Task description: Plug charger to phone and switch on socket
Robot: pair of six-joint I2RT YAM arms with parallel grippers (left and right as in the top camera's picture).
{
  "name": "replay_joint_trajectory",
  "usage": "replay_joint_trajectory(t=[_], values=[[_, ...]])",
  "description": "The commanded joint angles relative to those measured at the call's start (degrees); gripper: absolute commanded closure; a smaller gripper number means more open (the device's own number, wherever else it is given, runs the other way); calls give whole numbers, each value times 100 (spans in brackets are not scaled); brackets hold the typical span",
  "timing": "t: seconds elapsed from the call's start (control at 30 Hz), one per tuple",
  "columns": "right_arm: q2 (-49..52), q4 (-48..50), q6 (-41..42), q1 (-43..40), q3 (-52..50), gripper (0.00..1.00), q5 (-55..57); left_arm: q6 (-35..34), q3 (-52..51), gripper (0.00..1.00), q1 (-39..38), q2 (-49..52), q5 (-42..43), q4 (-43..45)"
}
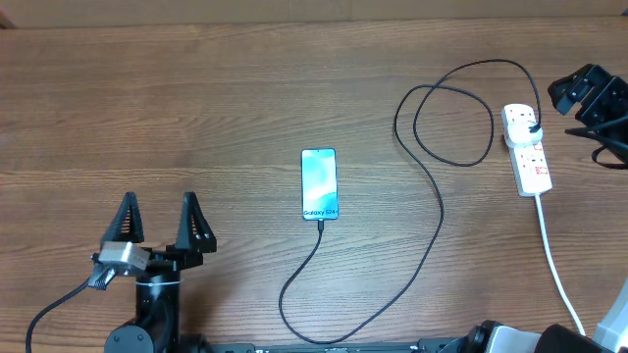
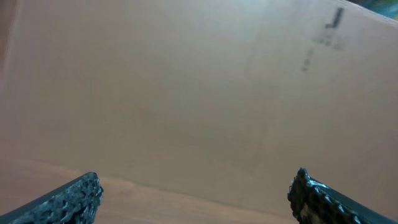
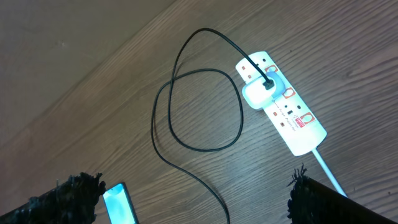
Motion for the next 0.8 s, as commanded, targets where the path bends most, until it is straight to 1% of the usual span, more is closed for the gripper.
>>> replay_joint_trajectory(t=[0.0,0.17,0.3,0.57,0.63,0.7,0.77], values=[[9,31,13,-4,70,0,35,195,-306,0,195,-74,-219,116],[9,31,13,-4,70,0,35,195,-748,0,258,-74,-216,417],[9,31,13,-4,70,0,35,192,-1043,0,258,-74,-205,404],[9,31,13,-4,70,0,35,219,-1036,0,258,-74,-214,-741],[9,31,13,-4,70,0,35,223,-1036,1,258,-74,-210,-1294],[9,31,13,-4,70,0,35,621,-1036,0,258,-74,-125,-1270],[9,31,13,-4,70,0,35,841,-1036,0,258,-74,-48,-1268]])
